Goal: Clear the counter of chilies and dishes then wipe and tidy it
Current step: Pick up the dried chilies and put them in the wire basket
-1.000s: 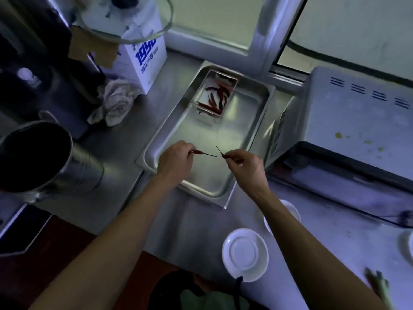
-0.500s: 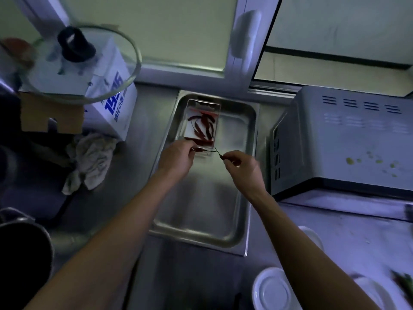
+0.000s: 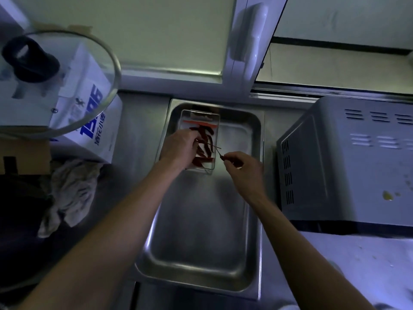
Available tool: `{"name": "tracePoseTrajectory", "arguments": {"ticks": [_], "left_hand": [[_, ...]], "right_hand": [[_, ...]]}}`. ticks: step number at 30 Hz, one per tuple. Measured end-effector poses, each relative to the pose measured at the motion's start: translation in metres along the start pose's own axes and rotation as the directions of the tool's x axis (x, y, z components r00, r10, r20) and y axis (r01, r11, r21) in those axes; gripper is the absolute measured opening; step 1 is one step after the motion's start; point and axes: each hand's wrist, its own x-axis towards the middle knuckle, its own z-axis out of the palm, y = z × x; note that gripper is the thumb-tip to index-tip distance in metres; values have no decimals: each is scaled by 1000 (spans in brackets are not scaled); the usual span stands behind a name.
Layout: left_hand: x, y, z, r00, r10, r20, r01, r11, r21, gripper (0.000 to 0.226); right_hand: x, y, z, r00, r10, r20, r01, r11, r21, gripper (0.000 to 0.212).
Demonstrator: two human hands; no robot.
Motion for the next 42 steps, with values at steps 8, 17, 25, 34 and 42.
{"name": "tracePoseTrajectory", "arguments": {"ticks": [8, 17, 25, 34, 42], "left_hand": [[8, -15, 25, 999, 26, 48, -29, 997, 66, 15], [1, -25, 26, 997, 60, 44, -60, 998, 4, 17], [-18, -42, 15, 996, 51, 69, -52, 998, 23, 27], [-30, -45, 14, 997, 15, 71, -12, 999, -48, 25], [-49, -35, 5, 996, 11, 86, -7, 999, -43, 26]], "right_hand": [[18, 12, 5, 998, 43, -36, -41, 997, 64, 19], [35, 16, 11, 999, 39, -11, -38, 999, 37, 15], [59, -4, 40, 994, -97, 55, 104, 985, -138, 19], [87, -22, 69, 972, -204, 115, 229, 929, -292, 19], [63, -17, 51, 977, -196, 87, 214, 918, -334, 16]]}}
